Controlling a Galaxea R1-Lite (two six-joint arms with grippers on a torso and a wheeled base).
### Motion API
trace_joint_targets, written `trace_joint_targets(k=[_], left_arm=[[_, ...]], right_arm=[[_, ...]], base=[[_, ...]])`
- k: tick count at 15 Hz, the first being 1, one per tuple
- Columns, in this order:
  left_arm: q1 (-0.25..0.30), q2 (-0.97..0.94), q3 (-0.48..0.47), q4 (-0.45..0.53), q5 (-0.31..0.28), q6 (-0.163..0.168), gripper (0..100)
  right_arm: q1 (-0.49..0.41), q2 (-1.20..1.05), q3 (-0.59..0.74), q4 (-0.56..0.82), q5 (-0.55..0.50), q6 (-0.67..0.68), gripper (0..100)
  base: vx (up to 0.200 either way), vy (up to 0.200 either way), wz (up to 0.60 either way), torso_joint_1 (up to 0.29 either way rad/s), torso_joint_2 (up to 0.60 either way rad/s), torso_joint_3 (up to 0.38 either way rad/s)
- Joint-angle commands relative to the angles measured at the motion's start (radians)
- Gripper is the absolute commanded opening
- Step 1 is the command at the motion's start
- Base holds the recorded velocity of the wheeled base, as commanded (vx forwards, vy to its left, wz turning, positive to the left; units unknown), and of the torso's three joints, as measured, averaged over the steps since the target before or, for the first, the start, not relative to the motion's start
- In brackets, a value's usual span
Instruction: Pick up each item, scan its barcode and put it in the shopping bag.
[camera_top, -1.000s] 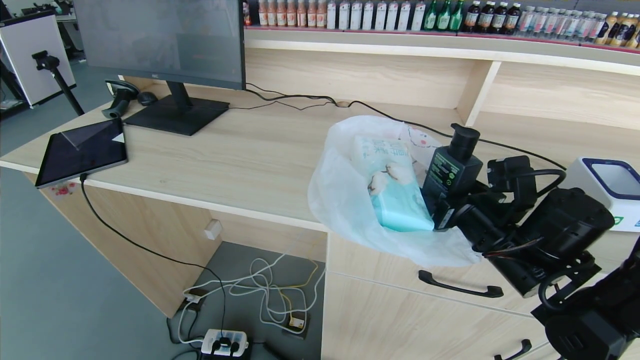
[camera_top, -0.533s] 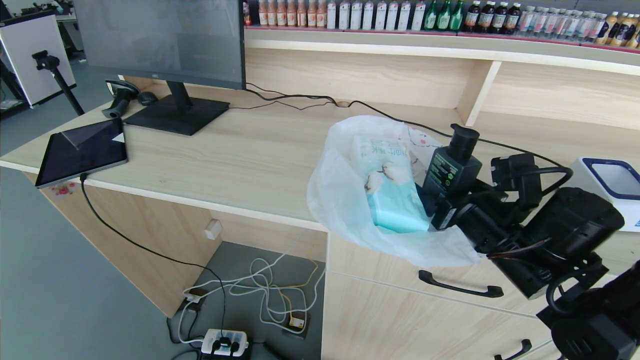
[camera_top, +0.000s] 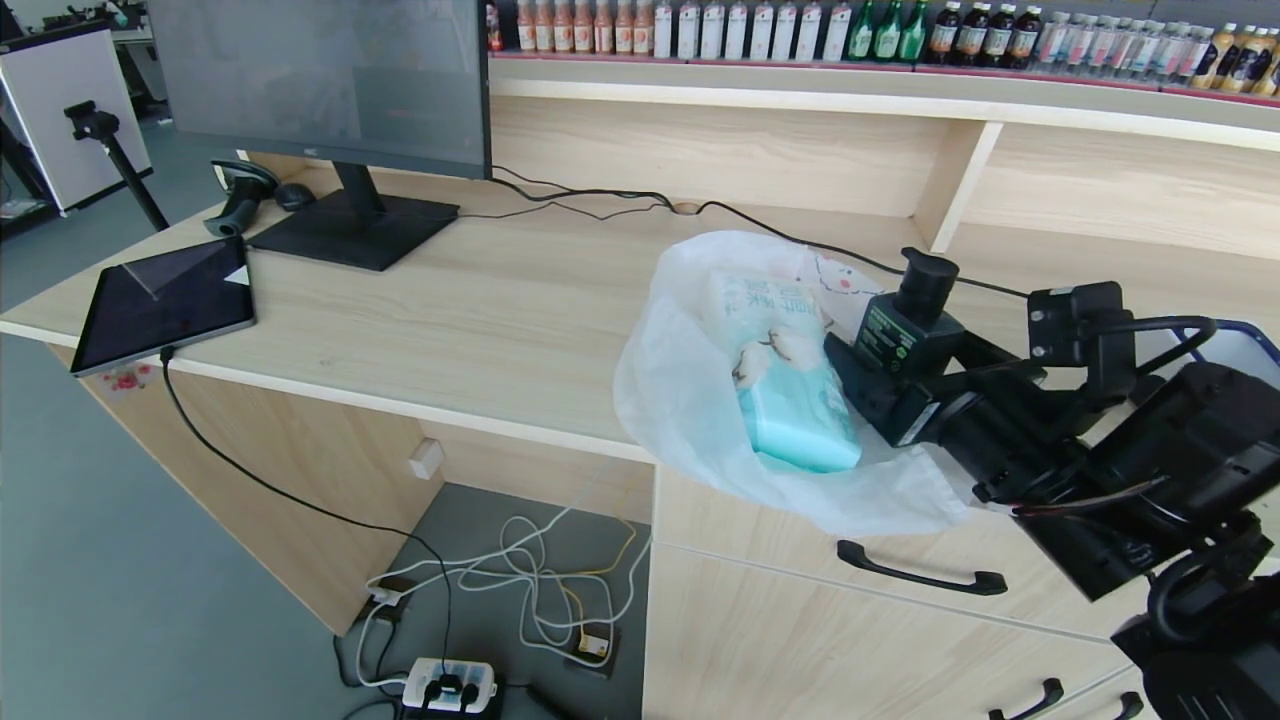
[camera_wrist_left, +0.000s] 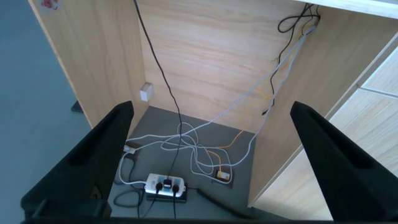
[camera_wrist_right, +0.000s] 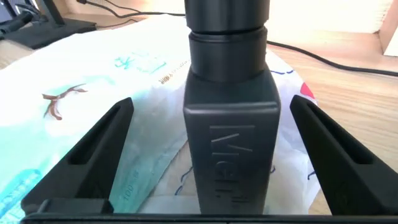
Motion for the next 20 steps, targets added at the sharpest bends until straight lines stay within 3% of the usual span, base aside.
trace_joint_targets(k=[1, 20], left_arm=[[0.0, 0.0, 0.0, 0.0, 0.0, 0.0, 100], [0.0, 0.0, 0.0, 0.0, 0.0, 0.001, 100]], right_arm=[[0.007, -0.05, 0.017, -0.001, 0.0, -0.001, 100], [-0.015, -0.3, 0.2, -0.001, 0.006, 0.012, 100]], base=[[0.0, 0.0, 0.0, 0.0, 0.0, 0.0], [0.0, 0.0, -0.03, 0.0, 0.0, 0.0]])
